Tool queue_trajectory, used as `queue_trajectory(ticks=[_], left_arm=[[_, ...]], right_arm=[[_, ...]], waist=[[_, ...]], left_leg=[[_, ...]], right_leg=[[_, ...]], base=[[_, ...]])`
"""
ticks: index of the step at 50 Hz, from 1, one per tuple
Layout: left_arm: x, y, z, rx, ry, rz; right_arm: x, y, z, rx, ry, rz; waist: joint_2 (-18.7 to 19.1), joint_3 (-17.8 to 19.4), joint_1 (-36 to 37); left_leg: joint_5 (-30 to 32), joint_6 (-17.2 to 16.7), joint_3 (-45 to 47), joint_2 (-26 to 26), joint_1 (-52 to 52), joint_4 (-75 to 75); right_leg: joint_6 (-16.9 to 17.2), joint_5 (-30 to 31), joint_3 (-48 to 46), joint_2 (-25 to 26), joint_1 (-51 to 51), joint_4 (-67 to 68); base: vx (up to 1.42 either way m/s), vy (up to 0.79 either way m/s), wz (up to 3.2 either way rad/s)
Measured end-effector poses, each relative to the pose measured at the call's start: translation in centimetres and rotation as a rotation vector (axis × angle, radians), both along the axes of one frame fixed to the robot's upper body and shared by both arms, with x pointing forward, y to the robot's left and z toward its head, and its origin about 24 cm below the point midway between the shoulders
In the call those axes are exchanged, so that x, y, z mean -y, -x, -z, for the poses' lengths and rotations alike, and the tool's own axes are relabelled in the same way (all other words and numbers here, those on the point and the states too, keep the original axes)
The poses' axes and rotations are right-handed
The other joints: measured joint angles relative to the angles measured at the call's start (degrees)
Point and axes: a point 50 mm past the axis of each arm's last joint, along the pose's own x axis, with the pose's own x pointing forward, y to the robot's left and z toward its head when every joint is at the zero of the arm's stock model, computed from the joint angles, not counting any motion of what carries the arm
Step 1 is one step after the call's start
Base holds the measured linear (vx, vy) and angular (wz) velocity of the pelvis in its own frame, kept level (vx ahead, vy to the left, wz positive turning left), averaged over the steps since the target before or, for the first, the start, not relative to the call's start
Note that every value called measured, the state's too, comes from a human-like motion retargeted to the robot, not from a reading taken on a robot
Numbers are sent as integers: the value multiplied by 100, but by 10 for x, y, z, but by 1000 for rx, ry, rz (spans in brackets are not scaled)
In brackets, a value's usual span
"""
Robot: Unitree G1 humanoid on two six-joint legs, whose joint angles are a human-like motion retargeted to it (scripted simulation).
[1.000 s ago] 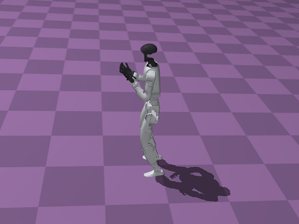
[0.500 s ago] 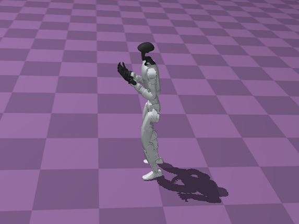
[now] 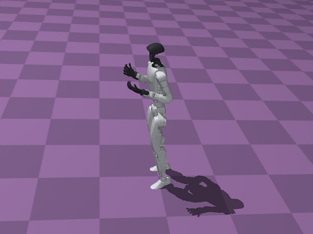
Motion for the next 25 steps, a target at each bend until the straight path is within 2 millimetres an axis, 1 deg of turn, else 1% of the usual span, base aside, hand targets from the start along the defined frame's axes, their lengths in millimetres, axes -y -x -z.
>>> queue_trajectory(ticks=[3,5,7,8,10,12,13,15,16,17,18,19,20,21,22,23,24,25], left_arm=[[6,-1,9,-36,-49,40],[13,-8,15,-62,-76,64],[24,-18,14,-58,-81,79],[30,-23,10,-43,-62,89],[39,-31,-7,20,21,112],[40,-34,-21,65,141,157],[38,-32,-24,91,172,164],[36,-25,-27,90,225,192],[33,-21,-27,99,208,187],[30,-16,-28,95,247,202],[30,-12,-29,62,396,256],[29,-8,-29,58,429,273],[28,-6,-29,70,404,271],[32,-6,-24,-56,590,364],[34,-5,-19,-114,644,407],[31,-7,-16,-49,440,338],[33,-9,-11,-62,430,341],[37,-11,-4,-109,521,375]], right_arm=[[-4,-2,7,-34,22,-13],[-5,-7,16,-75,56,12],[-7,-15,22,-105,66,36],[-8,-19,22,-102,67,46],[-8,-26,11,-48,63,56],[-9,-29,-3,14,30,36],[-12,-27,-8,40,-2,11],[-19,-20,-15,52,-86,-42],[-21,-16,-17,56,-121,-78],[-24,-12,-19,58,-158,-112],[-27,-10,-22,54,-200,-144],[-29,-7,-24,63,-216,-171],[-31,-5,-26,78,-220,-195],[-37,-5,-25,56,-217,-245],[-42,-4,-25,52,-199,-279],[-45,-4,-25,88,-148,-281],[-48,-6,-23,95,-112,-277],[-51,-10,-21,89,-84,-269]], waist=[[-8,176,123],[-36,314,255],[-63,451,358],[-79,510,412],[-25,680,501],[-25,699,630],[-37,621,662],[-59,408,692],[-58,291,651],[-61,191,610],[-73,124,568],[-78,112,536],[-79,128,508],[-108,108,509],[-126,124,523],[-124,213,563],[-121,296,601],[-118,375,638]], left_leg=[[-302,-98,-41,-24,100,139],[-873,-46,-5,-74,108,392],[-1780,123,37,-101,-4,813],[-2231,248,62,-96,-121,1093],[-2870,316,48,51,-456,1834],[-2700,526,81,87,-626,1979],[-2372,579,104,68,-605,1783],[-1417,552,71,-29,-362,945],[-991,413,16,-28,-250,626],[-623,274,-41,-24,-153,347],[-370,140,-104,-14,-86,148],[-246,25,-195,-4,-16,22],[-186,-79,-300,6,56,-66],[-270,-14,-397,-28,106,-104],[-377,36,-495,-54,159,-108],[-533,58,-597,-64,215,-42],[-809,102,-652,-74,228,91],[-1145,157,-682,-84,219,259]], right_leg=[[66,-219,-15,-19,267,-27],[145,-654,73,-62,375,51],[131,-1531,24,-105,415,221],[77,-2007,-29,-122,376,366],[-93,-2690,-152,-71,215,788],[-265,-2567,-100,-81,-80,1161],[-295,-2224,-65,-90,-172,1170],[-336,-1304,-40,-89,-231,935],[-297,-889,-97,-62,-177,747],[-259,-551,-156,-40,-132,583],[-225,-367,-219,-31,-102,465],[-195,-323,-303,-33,-52,380],[-166,-348,-397,-40,10,310],[-64,-464,-501,-106,22,308],[3,-584,-607,-161,50,321],[1,-717,-720,-197,110,362],[-12,-938,-810,-232,155,432],[-31,-1203,-887,-266,193,517]], base=[[-6,-2,33],[-10,0,28],[-12,1,33],[-13,0,27],[-13,0,15],[-6,-1,-16],[2,-1,-21],[7,-2,-7],[8,-4,18],[7,-5,33],[4,-6,36],[1,-6,40],[-1,-5,34],[-3,-3,27],[-6,-3,19],[-10,-3,23],[-13,-3,29],[-14,-1,40]])
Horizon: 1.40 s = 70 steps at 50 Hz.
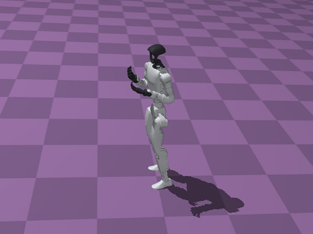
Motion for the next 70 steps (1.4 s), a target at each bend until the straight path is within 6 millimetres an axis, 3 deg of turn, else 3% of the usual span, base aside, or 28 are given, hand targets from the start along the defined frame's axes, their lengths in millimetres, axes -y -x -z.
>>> queue_trajectory(ticks=[2,4,6,8,10,13,15,17,19,20,22,24,26,29,30,31,34,36,38,41,44,48,51,55,58,62,67,70], left_arm=[[9,-9,23,-288,108,25],[9,-11,9,-131,388,21],[-13,-18,0,-18,386,-161],[-51,-19,-7,57,249,-378],[-89,-12,-21,143,-88,-645],[-101,-28,-68,239,-752,-990],[-83,-67,-112,429,-1210,-1234],[-75,-140,-145,509,-1764,-1466],[-113,-205,-163,284,-2540,-1689],[-151,-210,-177,1,2535,1480],[-220,-179,-204,444,2457,1179],[-253,-140,-249,530,2249,1340],[-248,-116,-288,396,2041,1626],[-200,-119,-308,96,2062,1946],[-177,-125,-305,-33,2139,2110],[-150,-138,-284,206,-2186,-2170],[-83,-150,-192,473,-1748,-1651],[-54,-132,-129,493,-1512,-1302],[-49,-101,-81,443,-1315,-1027],[-54,-53,-39,337,-998,-754],[-46,-22,-31,298,-708,-625],[-23,-18,-61,397,-316,-490],[-18,-20,-63,379,-144,-352],[-27,-7,-34,245,-120,-337],[-38,0,-15,182,-231,-379],[-33,1,0,107,-401,-398],[-17,-17,0,96,-393,-341],[-21,-18,0,94,-358,-309]], right_arm=[[-1,-13,8,-54,56,80],[5,-24,14,-37,143,176],[22,-30,24,-80,178,298],[41,-21,39,-158,176,332],[59,-4,52,-220,200,331],[78,18,54,-271,244,243],[88,24,46,-256,262,233],[97,21,36,-206,268,289],[96,9,29,-145,272,348],[94,1,24,-113,270,361],[82,-6,11,-19,300,339],[72,-9,-4,68,288,310],[69,-13,-6,54,231,266],[72,-24,12,-62,166,296],[73,-29,19,-101,162,340],[73,-31,24,-120,165,374],[73,-25,31,-156,147,366],[72,-16,30,-146,128,319],[64,-7,28,-114,149,266],[49,-3,25,-79,179,209],[35,-5,29,-122,112,126],[17,-12,21,-96,42,57],[15,-18,23,-125,29,39],[9,-5,36,-234,-59,-103],[18,-4,39,-232,-3,-64],[28,-10,32,-112,190,128],[16,-27,21,-72,169,162],[28,-27,15,-39,179,200]], waist=[[32,186,41],[60,404,157],[109,591,319],[178,539,319],[334,163,-9],[882,-412,-920],[1184,-547,-1455],[1292,-479,-2009],[1290,-208,-2688],[1249,-45,-3107],[1287,321,-3781],[1375,707,-3986],[1376,927,-3721],[1256,946,-3133],[1186,915,-2941],[1173,817,-2816],[1071,310,-2510],[979,-55,-2282],[981,-262,-2178],[1030,-140,-2076],[927,222,-1876],[392,476,-1443],[232,358,-1222],[594,-131,-1057],[600,-333,-1053],[433,-335,-1082],[512,121,-857],[454,-119,-606]], left_leg=[[-982,242,55,11,-250,758],[-1971,449,211,145,-789,1997],[-2497,566,477,321,-1169,2954],[-2305,541,869,387,-979,2779],[-1548,378,1322,325,-434,1591],[62,28,2116,194,359,-187],[799,-267,2509,148,621,-713],[1150,-477,2364,88,700,-830],[1259,-665,1919,35,692,-734],[1110,-641,1657,-7,655,-605],[366,-602,1394,28,543,-241],[-619,-520,1502,159,422,228],[-1545,-292,1938,309,212,934],[-2013,272,2463,613,-273,2265],[-1835,507,2521,572,-350,2401],[-1516,582,2441,498,-410,2406],[-689,412,1984,8,-405,1739],[-297,110,1620,-302,-243,944],[196,-202,1322,-366,-26,284],[778,-586,867,-124,351,-119],[-60,-518,562,115,597,218],[-1769,159,484,-128,-31,1573],[-1532,149,315,-288,-286,1656],[-232,-390,184,-59,37,428],[248,-573,692,-14,176,8],[-401,-94,1952,35,203,277],[-1994,443,1854,268,-100,1326],[-1560,680,1802,259,-423,1398]], right_leg=[[-141,-860,-23,-75,-69,461],[-368,-1831,126,-134,-504,1458],[-535,-2427,448,-152,-977,2358],[-430,-2196,796,-135,-1129,2436],[-207,-1292,1089,-34,-997,1643],[85,454,1491,162,-614,201],[239,1075,1687,222,-495,-260],[319,1174,1654,185,-402,-392],[384,1210,1460,113,-257,-450],[435,1159,1351,52,-197,-428],[428,686,1254,43,-252,-223],[284,-181,1312,128,-521,182],[81,-1009,1565,201,-906,664],[-304,-1277,1910,219,-1067,758],[-426,-1102,1979,152,-1006,592],[-436,-760,1932,83,-838,291],[-145,389,1798,-127,-480,-410],[165,1080,1728,-170,-351,-653],[269,1407,1587,-68,-202,-726],[-87,1019,1267,236,29,-276],[-341,132,1067,390,-163,1213],[-199,-1224,1258,-3,-1260,3766],[-202,-1215,1449,-67,-1483,3896],[-374,-595,1326,330,-849,1776],[-360,-75,1169,350,-266,138],[-143,-15,1121,151,-21,-486],[-324,-1369,1115,157,-165,128],[-249,-969,1020,121,-470,230]], base=[[-15,0,40],[-17,2,-16],[-5,4,-110],[14,6,-172],[22,6,-173],[13,3,-135],[1,-1,-88],[-9,-1,-23],[-15,2,34],[-14,5,30],[-12,5,-47],[-11,1,-189],[-9,-2,-252],[0,-1,-134],[10,2,-18],[15,1,16],[21,0,32],[22,0,12],[21,0,3],[16,2,4],[4,5,28],[-6,2,71],[5,-4,78],[16,-9,36],[6,-14,56],[-5,-12,89],[-8,-6,31],[7,-1,19]])
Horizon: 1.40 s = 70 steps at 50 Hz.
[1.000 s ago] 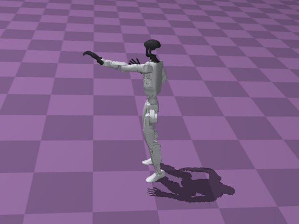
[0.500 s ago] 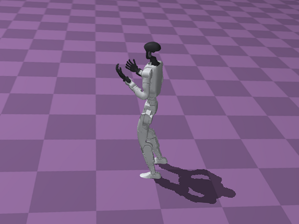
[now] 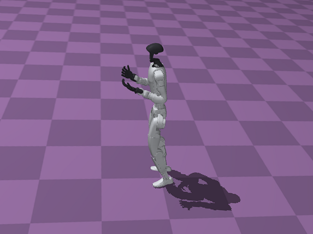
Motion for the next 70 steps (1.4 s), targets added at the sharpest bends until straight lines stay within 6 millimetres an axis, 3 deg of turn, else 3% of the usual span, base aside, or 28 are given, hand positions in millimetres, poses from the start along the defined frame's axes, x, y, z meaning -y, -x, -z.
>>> queue_trajectory(ticks=[3,5,8,10,13,15,17,18,20,23,26,28,31,33,35,37,40,43,45,50,53,55,57,58,61,63,65,70], left_arm=[[-3,16,3,4,8,31],[-8,25,7,2,-42,27],[-17,28,20,-52,-193,-33],[-18,25,33,-182,-266,-83],[-6,12,41,-212,-321,-93],[9,-5,29,-143,-323,-81],[17,-15,2,48,-329,-62],[22,-18,-9,91,-301,-28],[23,-14,-23,151,-228,20],[11,6,-28,178,-113,24],[1,25,-34,226,-83,-2],[-1,32,-37,251,-93,-18],[2,30,-32,138,-82,-4],[7,19,-22,92,-116,22],[11,1,-13,150,-270,-6],[9,-8,-4,114,-383,-55],[4,3,-6,113,-327,-34],[-3,21,-8,113,-201,17],[-8,30,-9,108,-171,12],[-9,32,-6,24,-196,2],[2,18,-2,-22,-222,19],[11,3,-13,106,-251,24],[16,-3,-28,178,-239,45],[16,-3,-35,221,-229,47],[20,6,-47,275,-138,70],[17,12,-50,285,-87,67],[12,16,-55,319,-107,36],[13,14,-60,279,-211,-30]], right_arm=[[12,19,6,-59,-125,-53],[17,29,12,-109,-216,-91],[22,33,24,-163,-188,-58],[25,33,33,-223,-157,-87],[27,28,43,-211,-41,-20],[27,17,44,-201,-34,42],[28,9,41,-175,-2,148],[27,9,39,-172,-39,148],[24,17,32,-165,-136,94],[24,34,24,-144,-195,-19],[26,42,20,-120,-167,-32],[26,42,24,-135,-148,-18],[23,35,41,-244,-169,-68],[20,24,52,-267,-117,-11],[16,10,56,-233,7,109],[14,9,51,-211,42,102],[19,26,34,-155,-20,19],[30,45,24,-140,-78,-15],[35,49,26,-156,-97,-6],[30,38,48,-290,-155,-42],[21,24,59,-325,-167,-20],[18,11,47,-232,-100,84],[19,13,27,-135,-114,68],[21,17,16,-81,-117,51],[22,37,-2,10,-134,-22],[20,42,-4,5,-144,-68],[21,42,0,-20,-138,-81],[15,36,28,-164,-116,-128]], waist=[[-163,-284,81],[-200,-278,102],[-176,-313,86],[-58,-230,7],[114,-2,-270],[77,179,-433],[-19,224,-388],[-113,194,-279],[-173,11,-70],[-126,-379,-81],[-107,-435,-250],[-143,-368,-320],[-220,-209,-328],[-253,-51,-288],[-326,144,-203],[-308,234,-126],[-295,218,22],[-272,-37,153],[-227,-163,151],[-77,-51,0],[-54,101,-90],[-109,156,-101],[-122,124,-75],[-79,115,-57],[-29,-68,47],[-33,-226,-19],[-52,-314,-94],[-65,-229,-35]], left_leg=[[1138,-193,-500,-392,37,-708],[1549,-481,-1059,-612,245,-1177],[1953,-752,-1461,-630,423,-1551],[1978,-824,-1520,-527,617,-1634],[1033,-652,-1724,-441,654,-1241],[172,-396,-1879,-490,373,-567],[-232,-413,-1929,-490,-15,-12],[-82,-144,-1886,-585,-100,-7],[626,-119,-1763,-612,-2,-461],[1971,-551,-1630,-536,311,-1349],[2509,-903,-1433,-430,516,-1693],[2422,-986,-1278,-371,612,-1740],[1765,-875,-1257,-401,800,-1677],[1016,-721,-1250,-405,801,-1431],[115,-528,-1152,-357,568,-894],[-186,-517,-1042,-222,275,-316],[597,-267,-877,-232,109,-176],[1929,-395,-731,-390,360,-943],[2332,-578,-690,-430,531,-1305],[2053,-834,-1015,-474,780,-1564],[1070,-641,-1250,-560,728,-1171],[107,-414,-1280,-540,361,-556],[-168,-184,-1262,-509,114,-179],[-42,-198,-1250,-468,68,-97],[1185,-199,-1119,-526,142,-504],[1800,-348,-961,-526,282,-822],[1884,-447,-773,-511,472,-1101],[1388,-517,-1196,-563,793,-1506]], right_leg=[[310,1177,-239,-128,129,-465],[434,1758,-279,-140,309,-629],[398,1901,28,-40,305,-538],[413,1570,253,76,331,-312],[263,628,232,187,208,439],[116,-218,-21,115,9,1127],[-102,-710,-165,90,-193,1425],[-192,-615,-128,14,-246,1387],[-200,108,4,9,-233,1002],[46,1519,45,96,-16,130],[111,1823,-232,99,235,-395],[148,1702,-248,95,284,-518],[314,1340,85,66,320,-457],[210,668,215,60,210,-75],[-22,-312,234,62,-150,672],[-153,-562,231,106,-413,1109],[-176,347,343,78,-374,749],[120,1803,334,-17,-111,-75],[298,2332,228,-35,56,-432],[375,1612,244,55,326,-583],[241,691,118,-45,306,-181],[-25,-294,81,-85,-40,452],[-114,-577,16,-115,-327,945],[-181,-419,-8,-96,-335,930],[-165,764,65,-121,-323,628],[-4,1510,145,-120,-175,274],[151,1817,270,-108,31,-32],[344,919,665,0,352,-254]], base=[[16,1,60],[13,3,41],[8,5,20],[4,7,29],[-2,7,73],[-4,3,96],[0,-2,51],[6,-2,-3],[13,-1,-43],[18,0,-46],[11,-3,-13],[3,-2,-6],[-1,0,-23],[-7,2,-25],[-8,1,-26],[-1,-1,-26],[11,0,-33],[18,2,-28],[15,2,-4],[6,2,21],[-1,4,45],[-3,2,46],[1,2,26],[5,3,1],[14,3,-21],[19,2,-5],[19,1,1],[9,1,-12]])
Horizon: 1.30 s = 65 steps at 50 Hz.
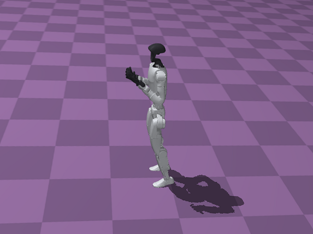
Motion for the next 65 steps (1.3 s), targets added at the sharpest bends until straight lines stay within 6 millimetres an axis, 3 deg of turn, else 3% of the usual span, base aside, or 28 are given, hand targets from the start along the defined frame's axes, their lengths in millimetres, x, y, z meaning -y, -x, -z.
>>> queue_trajectory(ticks=[2,5,8,10,12,18,20,23,25,27,30,33,35,37,38,40,42,43,45,47,49,51,53,57,58,61,63,65], left_arm=[[7,-9,0,-1,5,31],[13,-23,-3,26,28,58],[6,-21,1,-10,52,-12],[2,-12,1,-3,84,-29],[-4,-3,-4,62,69,-42],[-2,-3,-9,117,52,27],[-13,-9,0,69,66,-9],[-45,-6,35,-137,215,-107],[-59,1,67,-313,368,-146],[-64,6,92,-428,318,-196],[-63,11,107,-506,66,-233],[-56,5,106,-491,-109,-184],[-48,-3,103,-501,-95,-78],[-38,-18,97,-433,-162,-38],[-29,-25,95,-408,-192,-7],[-14,-41,87,-359,-234,31],[-3,-44,71,-234,-295,42],[2,-44,64,-196,-286,69],[7,-39,56,-160,-206,115],[0,-37,59,-200,-96,89],[-15,-37,65,-277,2,7],[-26,-34,73,-337,80,-32],[-34,-30,78,-352,165,-19],[-42,-20,84,-384,340,-70],[-43,-18,81,-368,341,-93],[-39,-21,66,-310,353,-70],[-29,-24,51,-261,341,-12],[-17,-28,33,-194,325,59]], right_arm=[[-4,-10,8,-28,14,52],[1,-19,-7,88,127,239],[12,1,-38,290,194,329],[15,18,-55,371,145,329],[18,27,-62,410,100,305],[34,16,-45,307,187,383],[46,16,-51,381,354,500],[55,18,-72,569,554,657],[51,14,-84,672,607,710],[37,3,-96,802,647,752],[3,-25,-113,985,737,799],[-40,-100,-138,1066,1039,958],[-60,-167,-162,1037,1500,1230],[-49,-215,-183,864,1882,1359],[-27,-230,-190,651,2006,1372],[33,-233,-217,187,1965,1440],[74,-212,-261,43,1655,1566],[80,-198,-287,105,1524,1621],[67,-168,-329,368,1335,1739],[28,-149,-335,643,1092,1770],[-16,-135,-304,834,880,1586],[-40,-120,-247,898,757,1321],[-41,-100,-185,839,605,1028],[-26,-64,-56,339,285,539],[-18,-55,-29,211,247,464],[4,-30,29,-133,104,343],[18,-14,48,-251,38,316],[25,-5,43,-256,-40,276]], waist=[[-52,158,30],[-173,307,39],[-117,-29,-91],[-16,-115,-176],[28,-193,-311],[-26,83,-812],[38,374,-1066],[137,748,-1328],[72,828,-1205],[-56,654,-753],[-446,249,233],[-783,173,1192],[-819,266,1722],[-648,471,2222],[-539,580,2480],[-299,842,2934],[102,1116,3102],[219,1237,3096],[325,1480,2942],[146,1567,2779],[-148,1503,2684],[-343,1281,2610],[-207,987,2422],[-38,598,1618],[-55,577,1367],[-292,716,918],[-374,867,798],[-335,1050,712]], left_leg=[[-722,161,-134,-13,-115,361],[-1565,466,4,36,-509,1105],[-769,426,241,138,-643,1147],[143,168,366,152,-433,797],[592,55,509,178,-243,583],[-150,57,690,156,147,425],[-950,182,477,226,66,930],[-2356,484,500,586,-565,2407],[-2522,503,721,753,-789,2820],[-1778,324,847,714,-708,2444],[-239,175,556,287,-399,1341],[282,0,67,-29,-155,444],[402,-269,130,19,-80,16],[668,-500,358,216,-86,-241],[838,-596,478,316,-97,-329],[932,-722,644,470,-140,-304],[206,-788,508,642,-252,357],[-396,-816,347,677,-405,876],[-1367,-699,14,646,-753,1884],[-1713,-614,-96,521,-1139,2644],[-1554,-461,57,367,-1280,2676],[-975,-249,256,200,-1012,1858],[-199,-330,232,308,-691,1066],[1316,-597,-59,247,-435,65],[1364,-674,-62,196,-460,95],[754,-175,304,-29,-483,499],[-13,245,584,10,-661,1399],[-768,557,711,243,-966,2594]], right_leg=[[-118,-713,25,-15,-62,239],[-381,-1498,81,-19,-416,825],[-290,-607,150,41,-708,1048],[-399,303,339,83,-468,522],[-289,736,319,68,-328,246],[-4,140,644,5,-67,-205],[-122,-564,705,75,-93,139],[-653,-1888,618,338,-835,1662],[-779,-2024,657,436,-1205,2195],[-597,-1279,666,392,-1065,1611],[-218,509,597,129,-496,163],[32,1664,-252,-108,-105,-436],[160,1636,-1168,-189,90,-425],[-7,1456,-1720,-136,357,-378],[-91,1368,-1804,-80,504,-367],[-242,1049,-1800,19,815,-323],[-616,306,-1800,154,1244,-179],[-598,-234,-1823,167,1370,39],[-543,-1286,-1736,101,1358,873],[-463,-1887,-1387,-107,852,2092],[-500,-1907,-875,-278,243,2858],[-626,-1693,-439,-280,-133,2877],[-709,-1393,-324,43,-96,2136],[-420,-294,-304,369,186,230],[-316,118,-183,365,227,-138],[12,964,519,98,189,-604],[-3,598,805,-57,103,-357],[-223,-400,831,-59,-74,257]], base=[[0,0,0],[2,0,-7],[18,2,-40],[21,3,-70],[21,2,-73],[13,2,-54],[1,6,-38],[1,7,-58],[10,2,-70],[20,0,-49],[21,0,-34],[13,3,-22],[9,7,-6],[7,8,32],[6,9,72],[6,10,125],[8,11,206],[9,11,233],[10,10,198],[11,7,70],[14,5,-46],[13,5,-75],[11,2,-27],[6,-1,41],[1,0,62],[-3,0,26],[-9,-1,-27],[-12,0,-47]])
